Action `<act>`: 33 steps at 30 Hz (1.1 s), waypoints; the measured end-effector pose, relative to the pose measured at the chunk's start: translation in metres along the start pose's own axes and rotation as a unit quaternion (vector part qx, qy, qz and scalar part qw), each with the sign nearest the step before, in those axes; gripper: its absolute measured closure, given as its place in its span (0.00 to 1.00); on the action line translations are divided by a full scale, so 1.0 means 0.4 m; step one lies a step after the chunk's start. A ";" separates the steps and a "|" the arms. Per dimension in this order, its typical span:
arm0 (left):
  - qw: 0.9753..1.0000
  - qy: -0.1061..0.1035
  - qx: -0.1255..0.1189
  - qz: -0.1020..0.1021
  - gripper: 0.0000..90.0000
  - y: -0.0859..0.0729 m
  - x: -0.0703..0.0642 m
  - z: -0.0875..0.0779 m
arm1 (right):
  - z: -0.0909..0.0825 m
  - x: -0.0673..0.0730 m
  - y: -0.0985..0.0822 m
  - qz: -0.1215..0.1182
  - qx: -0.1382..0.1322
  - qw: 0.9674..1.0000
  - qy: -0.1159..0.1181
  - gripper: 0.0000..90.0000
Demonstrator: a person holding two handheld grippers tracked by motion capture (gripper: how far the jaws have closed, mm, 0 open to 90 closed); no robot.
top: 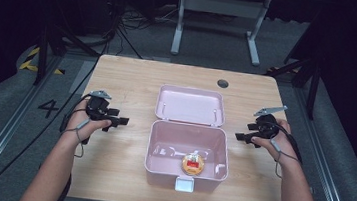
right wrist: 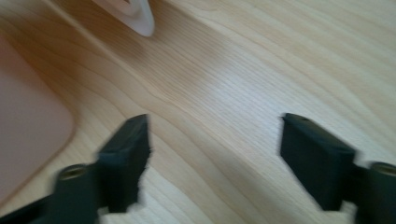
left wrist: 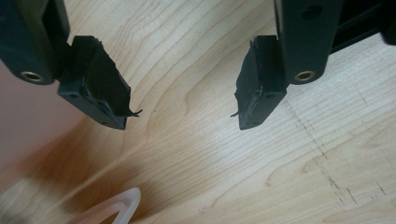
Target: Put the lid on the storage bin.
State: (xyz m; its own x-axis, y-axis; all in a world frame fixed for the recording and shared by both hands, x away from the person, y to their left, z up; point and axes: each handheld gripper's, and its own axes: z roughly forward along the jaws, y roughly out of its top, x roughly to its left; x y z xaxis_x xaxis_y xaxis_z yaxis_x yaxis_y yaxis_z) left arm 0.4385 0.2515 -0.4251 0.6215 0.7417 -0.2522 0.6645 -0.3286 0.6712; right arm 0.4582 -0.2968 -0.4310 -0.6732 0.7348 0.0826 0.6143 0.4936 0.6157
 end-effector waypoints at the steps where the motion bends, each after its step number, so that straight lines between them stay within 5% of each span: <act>1: 1.000 0.006 -0.004 0.005 0.40 0.005 -0.003 -0.003 | -0.002 0.001 0.000 -0.008 -0.001 1.000 -0.003 0.39; 6: 0.999 0.005 -0.008 0.033 0.40 0.026 -0.022 -0.010 | -0.013 0.001 0.005 -0.043 0.014 0.999 -0.001 0.54; 13: 0.999 -0.007 -0.027 0.023 0.44 0.055 -0.037 -0.018 | -0.020 -0.002 -0.002 -0.020 0.004 1.000 0.008 0.53; 19: 0.996 -0.042 -0.081 0.015 0.46 0.107 -0.050 -0.012 | -0.028 -0.003 -0.005 -0.009 0.000 1.000 0.004 0.52; 22: 0.996 -0.024 -0.077 0.033 0.46 0.136 -0.056 -0.003 | -0.028 0.000 -0.006 -0.012 0.003 1.000 -0.001 0.52; 26: 0.996 -0.032 -0.085 0.022 0.46 0.168 -0.061 0.015 | -0.033 0.000 -0.007 -0.012 0.002 1.000 -0.003 0.51; 33: 0.998 -0.032 -0.056 0.017 0.44 0.215 -0.066 0.058 | -0.036 0.002 -0.012 -0.012 0.003 1.000 -0.007 0.52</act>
State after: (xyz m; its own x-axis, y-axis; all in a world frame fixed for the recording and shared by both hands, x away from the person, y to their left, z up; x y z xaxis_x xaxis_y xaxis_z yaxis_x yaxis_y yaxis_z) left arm 0.4890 0.1902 -0.3770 0.6703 0.6915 -0.2693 0.5939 -0.2822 0.7535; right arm 0.4489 -0.3051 -0.4227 -0.6810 0.7301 0.0566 0.6012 0.5134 0.6123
